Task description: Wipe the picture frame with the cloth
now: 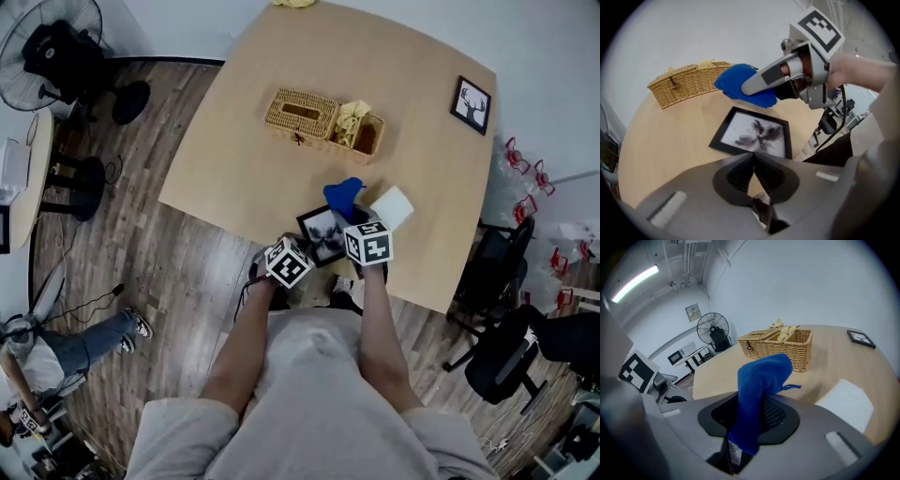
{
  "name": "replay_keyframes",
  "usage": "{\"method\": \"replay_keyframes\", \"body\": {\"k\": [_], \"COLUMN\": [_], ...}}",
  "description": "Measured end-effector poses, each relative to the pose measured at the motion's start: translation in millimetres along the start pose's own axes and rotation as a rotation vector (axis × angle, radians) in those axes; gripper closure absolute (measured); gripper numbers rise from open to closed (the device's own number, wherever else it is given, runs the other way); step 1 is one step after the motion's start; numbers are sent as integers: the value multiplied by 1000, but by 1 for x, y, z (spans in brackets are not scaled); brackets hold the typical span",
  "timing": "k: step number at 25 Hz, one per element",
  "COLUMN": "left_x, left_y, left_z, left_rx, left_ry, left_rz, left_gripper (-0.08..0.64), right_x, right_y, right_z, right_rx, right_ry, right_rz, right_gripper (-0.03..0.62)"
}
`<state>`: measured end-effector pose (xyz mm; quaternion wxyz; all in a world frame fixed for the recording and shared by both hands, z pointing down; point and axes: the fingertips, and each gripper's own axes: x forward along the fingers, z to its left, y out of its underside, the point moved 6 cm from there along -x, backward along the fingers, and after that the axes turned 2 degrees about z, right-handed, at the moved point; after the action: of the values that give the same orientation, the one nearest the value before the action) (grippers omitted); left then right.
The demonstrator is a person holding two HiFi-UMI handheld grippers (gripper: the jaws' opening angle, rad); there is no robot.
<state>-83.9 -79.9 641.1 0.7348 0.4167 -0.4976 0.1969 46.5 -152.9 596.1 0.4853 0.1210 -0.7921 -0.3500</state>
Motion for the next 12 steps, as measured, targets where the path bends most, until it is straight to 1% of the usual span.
{"method": "replay_keyframes", "body": {"k": [2,4,6,10,12], "left_x": [0,0,0,4,3], "left_y": [-1,-2,-3,-2,-4], "left_z": [1,1,1,1,0], "left_rx": [-1,15,25,52,65], "left_ry": [21,31,37,33,34], "left_rz": [1,8,13,20,14], "left_gripper": [506,506,506,506,506], "right_x": [1,4,8,19,28], "right_y": [-2,-6,-11,-17,-14], "right_z": [0,3,7,10,10], "right_rx": [8,11,-10,-79,-93], "right_ry": [0,-8,-24,-43,-47], "right_rz": [-24,-39,-37,-4,53], "right_gripper": [486,488,488,488,488]}}
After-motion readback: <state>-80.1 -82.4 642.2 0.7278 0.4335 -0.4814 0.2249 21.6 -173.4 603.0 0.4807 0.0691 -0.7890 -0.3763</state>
